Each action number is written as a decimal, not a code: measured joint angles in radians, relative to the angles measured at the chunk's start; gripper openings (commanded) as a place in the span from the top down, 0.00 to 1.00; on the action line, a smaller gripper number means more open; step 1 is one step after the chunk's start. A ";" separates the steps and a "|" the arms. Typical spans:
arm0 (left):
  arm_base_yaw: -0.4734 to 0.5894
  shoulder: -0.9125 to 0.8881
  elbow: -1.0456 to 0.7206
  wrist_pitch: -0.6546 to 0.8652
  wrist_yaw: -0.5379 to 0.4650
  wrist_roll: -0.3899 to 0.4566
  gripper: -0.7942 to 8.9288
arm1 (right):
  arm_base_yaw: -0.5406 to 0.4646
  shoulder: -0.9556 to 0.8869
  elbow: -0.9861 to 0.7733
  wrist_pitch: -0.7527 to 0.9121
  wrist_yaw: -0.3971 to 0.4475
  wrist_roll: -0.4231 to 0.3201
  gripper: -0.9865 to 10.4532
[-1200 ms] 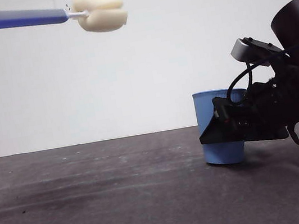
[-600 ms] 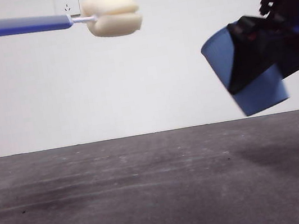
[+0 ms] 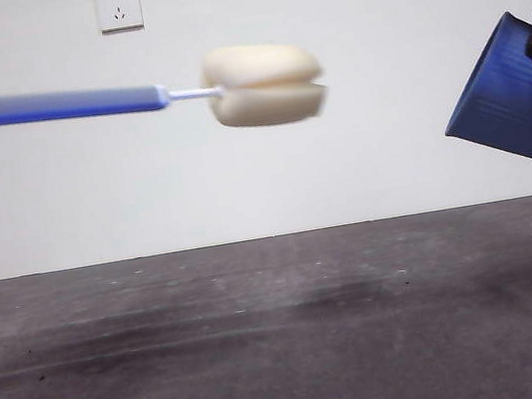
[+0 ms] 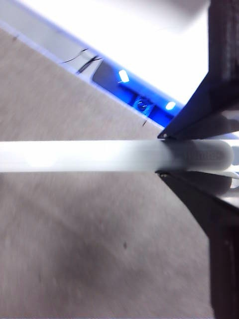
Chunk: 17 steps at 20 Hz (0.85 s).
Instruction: Pick up the cup brush,pick up the cup,insert the brush into the cup,clean the cup,put the cup brush back,put the cup back to the fixed position on the table
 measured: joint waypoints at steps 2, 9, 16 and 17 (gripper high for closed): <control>-0.040 0.034 0.000 0.002 -0.011 0.017 0.93 | 0.025 0.000 0.000 0.001 0.042 -0.057 0.93; -0.114 0.098 0.000 0.052 -0.019 0.025 0.93 | 0.114 0.032 0.000 0.004 0.171 -0.212 0.93; -0.120 0.111 0.000 0.052 -0.019 0.026 0.93 | 0.202 0.127 0.003 0.089 0.208 -0.259 0.93; -0.122 0.120 0.000 0.052 -0.019 0.026 0.93 | 0.212 0.137 0.008 0.090 0.208 -0.262 0.93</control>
